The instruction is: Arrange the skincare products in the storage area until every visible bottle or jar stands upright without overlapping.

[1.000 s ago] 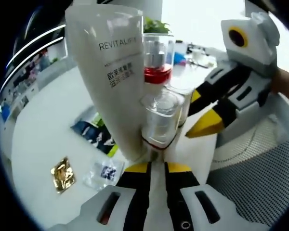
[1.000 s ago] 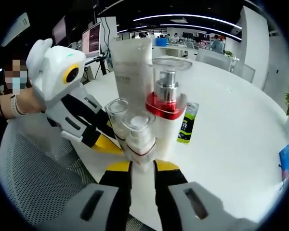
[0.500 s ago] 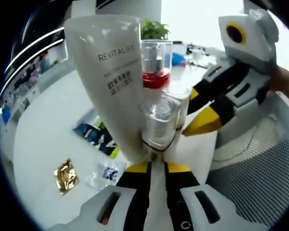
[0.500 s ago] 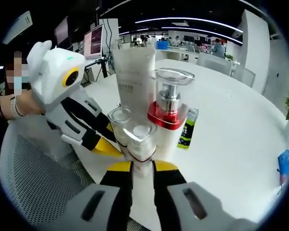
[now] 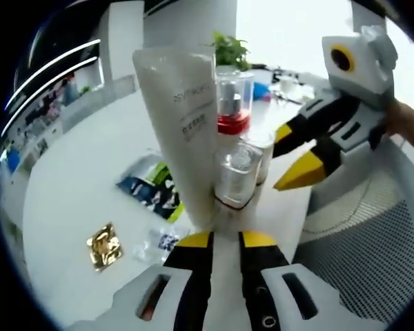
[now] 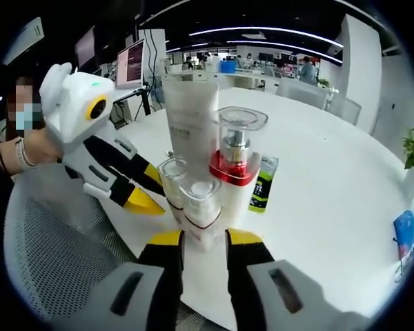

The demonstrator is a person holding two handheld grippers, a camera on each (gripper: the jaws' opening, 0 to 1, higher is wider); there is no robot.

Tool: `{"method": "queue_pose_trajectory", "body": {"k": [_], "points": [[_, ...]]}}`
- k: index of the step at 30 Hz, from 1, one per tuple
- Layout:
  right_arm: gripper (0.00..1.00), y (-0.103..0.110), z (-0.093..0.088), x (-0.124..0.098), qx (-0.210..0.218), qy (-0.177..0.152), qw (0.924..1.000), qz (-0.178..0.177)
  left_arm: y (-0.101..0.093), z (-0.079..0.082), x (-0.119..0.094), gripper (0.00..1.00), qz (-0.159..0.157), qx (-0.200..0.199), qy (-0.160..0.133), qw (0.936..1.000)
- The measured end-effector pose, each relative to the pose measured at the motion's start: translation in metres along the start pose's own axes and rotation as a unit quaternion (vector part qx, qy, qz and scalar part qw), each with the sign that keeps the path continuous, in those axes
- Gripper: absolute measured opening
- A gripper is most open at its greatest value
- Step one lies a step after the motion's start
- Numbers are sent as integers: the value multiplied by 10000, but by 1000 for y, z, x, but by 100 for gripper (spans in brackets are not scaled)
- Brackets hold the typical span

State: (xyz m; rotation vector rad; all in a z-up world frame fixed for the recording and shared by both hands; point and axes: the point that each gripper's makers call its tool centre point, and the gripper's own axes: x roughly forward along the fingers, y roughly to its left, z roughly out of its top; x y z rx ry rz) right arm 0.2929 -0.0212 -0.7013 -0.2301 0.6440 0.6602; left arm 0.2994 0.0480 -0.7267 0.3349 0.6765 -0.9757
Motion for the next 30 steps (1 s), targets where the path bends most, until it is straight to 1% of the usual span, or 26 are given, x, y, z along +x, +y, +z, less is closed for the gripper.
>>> {"method": "queue_pose_trajectory", "body": {"k": [5,10,12,16,18,25,30], "points": [[31,2,6,-5,112,-104,9999,-36,3,-2,-11,17,82,38,0,10000],[38,5,11,-10,202,-191,9996,-70,11,1,-28,22,260,-73,-117,9996],[40,8,12,-13,230,-212,9995,-55,14,2,-35,23,344,-33,-182,9992],[45,10,18,-20,269,-304,9992,-64,17,5,-48,30,443,-84,-292,9986],[48,11,20,-23,270,-366,9989,-97,20,6,-56,32,519,-151,-371,9978],[60,17,26,-32,224,-466,9986,-87,24,3,-77,47,592,-405,-580,9957],[67,24,32,-36,132,-540,9985,-24,28,-3,-90,58,690,-518,-629,9943]]}}
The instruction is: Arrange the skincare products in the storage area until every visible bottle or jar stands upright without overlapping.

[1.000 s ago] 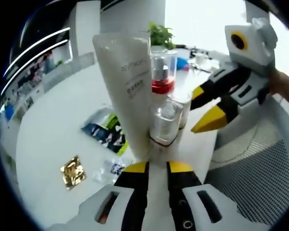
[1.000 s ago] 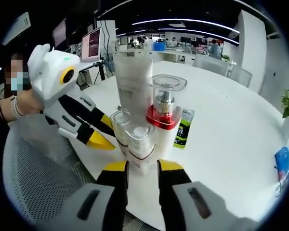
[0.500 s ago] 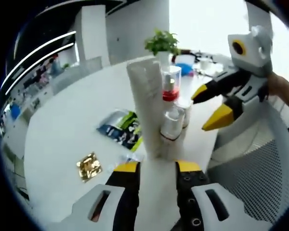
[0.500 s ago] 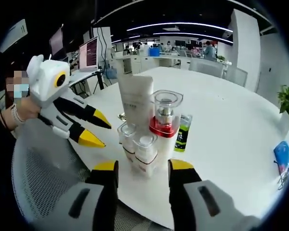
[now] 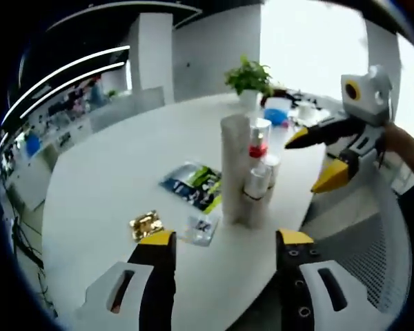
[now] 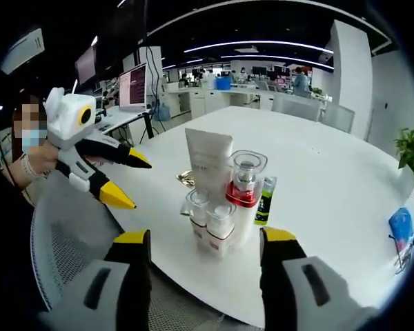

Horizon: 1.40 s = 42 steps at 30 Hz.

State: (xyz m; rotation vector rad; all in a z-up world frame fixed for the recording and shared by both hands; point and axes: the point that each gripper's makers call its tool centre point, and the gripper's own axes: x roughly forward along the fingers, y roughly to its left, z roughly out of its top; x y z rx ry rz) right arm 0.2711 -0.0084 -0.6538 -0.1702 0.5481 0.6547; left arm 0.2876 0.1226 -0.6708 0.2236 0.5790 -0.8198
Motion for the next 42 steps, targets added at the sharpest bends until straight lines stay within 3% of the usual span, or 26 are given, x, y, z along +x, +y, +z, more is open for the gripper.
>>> {"method": "queue_pose_trajectory", "body": {"k": [9,17,22,30,42], "points": [[88,9,9,-2,-97,-24,9999,88,8,-8,-22,72,119,-226,-44,9997],[99,11,9,-1,-259,108,9995,109,16,-16,-38,83,330,-420,-57,9986],[99,14,14,-1,-320,20,9994,147,21,-21,-44,89,514,-492,-41,9975],[100,12,15,-4,-317,-57,9994,95,21,-21,-46,97,480,-459,-40,9978],[100,-7,12,-5,-250,-9,9996,-105,35,-31,-39,97,412,-519,88,9978]]}}
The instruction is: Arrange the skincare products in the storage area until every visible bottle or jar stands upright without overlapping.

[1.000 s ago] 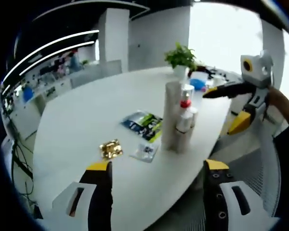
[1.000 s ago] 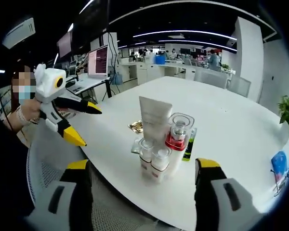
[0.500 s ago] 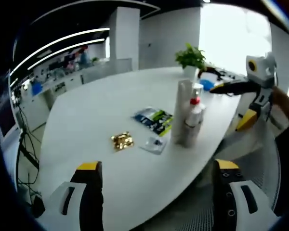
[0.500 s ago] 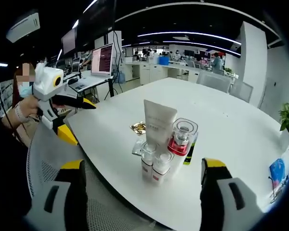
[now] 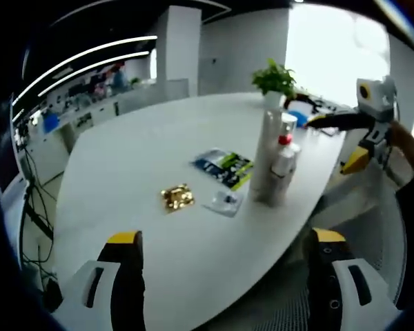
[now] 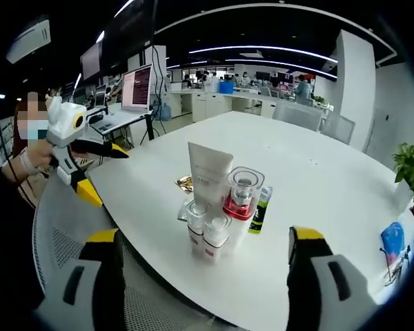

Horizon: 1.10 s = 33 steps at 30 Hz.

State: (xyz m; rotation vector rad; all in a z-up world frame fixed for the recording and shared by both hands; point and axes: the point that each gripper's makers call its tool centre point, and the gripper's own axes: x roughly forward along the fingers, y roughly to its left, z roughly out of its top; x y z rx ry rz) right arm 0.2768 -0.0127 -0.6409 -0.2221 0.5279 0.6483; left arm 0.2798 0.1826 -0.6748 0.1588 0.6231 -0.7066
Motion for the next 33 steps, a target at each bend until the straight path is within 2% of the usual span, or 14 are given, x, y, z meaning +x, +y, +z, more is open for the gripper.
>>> {"method": "queue_pose_trajectory", "body": {"k": [5,14,27,31,33], "points": [[100,-7,-3,3,16,84,10000,-12,-3,1,5,97,-137,-30,15,9999],[99,-20,-7,8,101,189,9998,58,2,4,19,97,-148,106,224,9996],[69,-38,-23,7,212,507,9982,255,1,10,43,97,-291,229,409,9985],[66,-52,-29,10,296,558,9979,141,1,11,53,97,-411,301,482,9975],[62,-58,-35,13,413,632,9970,153,0,11,60,97,-493,292,505,9971]]}}
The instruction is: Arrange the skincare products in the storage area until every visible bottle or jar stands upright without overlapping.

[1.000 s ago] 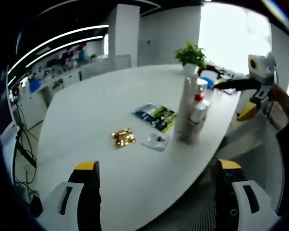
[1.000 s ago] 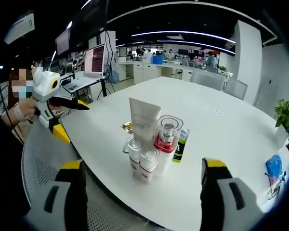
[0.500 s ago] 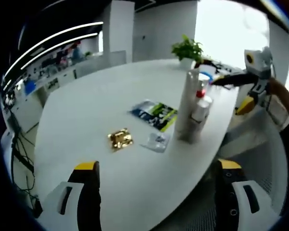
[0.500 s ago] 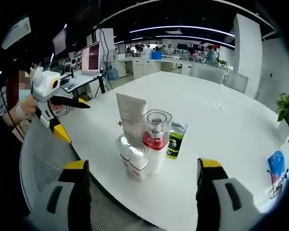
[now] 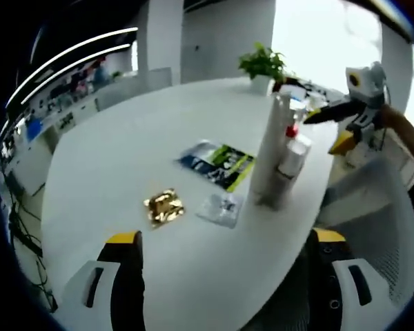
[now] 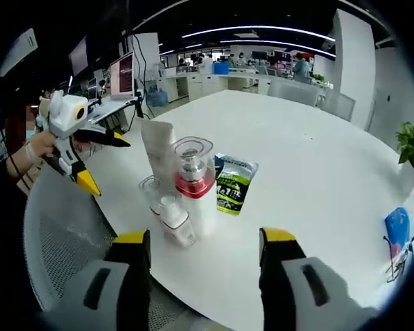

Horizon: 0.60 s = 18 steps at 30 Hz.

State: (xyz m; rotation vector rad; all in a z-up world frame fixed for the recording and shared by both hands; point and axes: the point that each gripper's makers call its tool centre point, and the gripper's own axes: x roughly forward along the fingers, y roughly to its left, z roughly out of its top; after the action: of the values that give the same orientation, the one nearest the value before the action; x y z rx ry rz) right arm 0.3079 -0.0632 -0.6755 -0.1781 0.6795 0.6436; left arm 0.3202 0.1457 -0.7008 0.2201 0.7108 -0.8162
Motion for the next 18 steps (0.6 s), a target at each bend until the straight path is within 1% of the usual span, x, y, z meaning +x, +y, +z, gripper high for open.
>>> {"method": "queue_pose_trajectory", "body": {"k": [2,4,5,6,7,8,10,12,14,15,18], "points": [[59,-7,-4,4,68,68,10000,-18,0,3,7,97,-61,-3,-11,10000],[58,-14,-6,7,76,99,9999,-65,-1,8,14,97,-130,100,-67,9998],[58,-17,-7,8,86,130,9998,-76,-3,10,17,94,-207,189,-87,9996],[58,-22,-8,10,94,157,9998,-104,-6,12,21,89,-304,310,-93,9990],[57,-26,-8,11,91,173,9997,-118,-8,12,23,80,-389,393,-66,9984],[57,-29,-8,12,103,187,9997,-121,-11,14,27,74,-470,454,-80,9978],[56,-34,-9,15,120,218,9996,-113,-12,17,35,64,-558,572,-121,9967],[54,-40,-10,18,159,246,9995,-142,-10,19,45,62,-534,598,-107,9967],[53,-44,-9,20,175,255,9994,-160,-8,19,55,59,-531,720,-61,9960],[52,-45,-8,21,181,248,9994,-157,-7,19,59,57,-538,765,-31,9956],[51,-45,-6,25,213,262,9994,-107,-7,17,71,45,-569,880,51,9945]]}}
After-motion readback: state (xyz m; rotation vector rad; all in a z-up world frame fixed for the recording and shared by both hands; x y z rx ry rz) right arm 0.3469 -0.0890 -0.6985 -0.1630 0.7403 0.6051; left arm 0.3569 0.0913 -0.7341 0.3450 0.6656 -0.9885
